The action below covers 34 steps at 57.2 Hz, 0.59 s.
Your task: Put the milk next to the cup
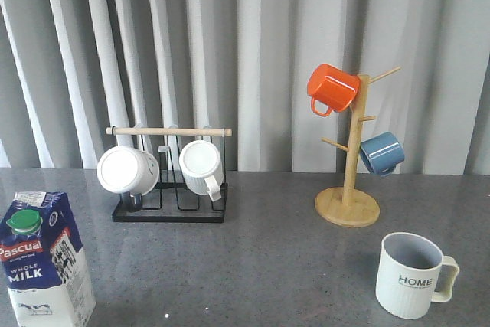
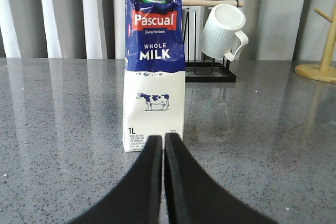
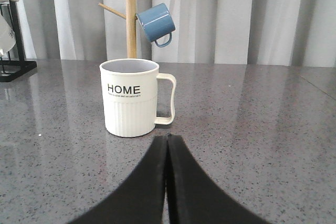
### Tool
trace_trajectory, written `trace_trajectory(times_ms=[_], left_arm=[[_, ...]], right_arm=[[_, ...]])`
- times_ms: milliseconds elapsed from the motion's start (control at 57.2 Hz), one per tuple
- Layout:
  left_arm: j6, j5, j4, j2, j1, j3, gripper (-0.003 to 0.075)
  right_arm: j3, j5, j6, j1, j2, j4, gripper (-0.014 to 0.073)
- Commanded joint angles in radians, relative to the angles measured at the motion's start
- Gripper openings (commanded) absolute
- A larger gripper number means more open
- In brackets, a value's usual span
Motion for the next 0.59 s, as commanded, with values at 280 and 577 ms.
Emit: trace_trajectory(times_ms=[280,577], left_arm=[[-0.006,-0.134,-0.005,-0.011,0.003,-0.022,-0.0008],[-0.014,-0.188,-0.008,-0.011,0.003,-0.024,-0.0008]], right_arm=[[0.009,-0.084,-0.160,-0.004,-0.012,-0.156,-0.0009],[0.011,-0.124,0.082,-0.004,-0.011,0.137,-0.0009]])
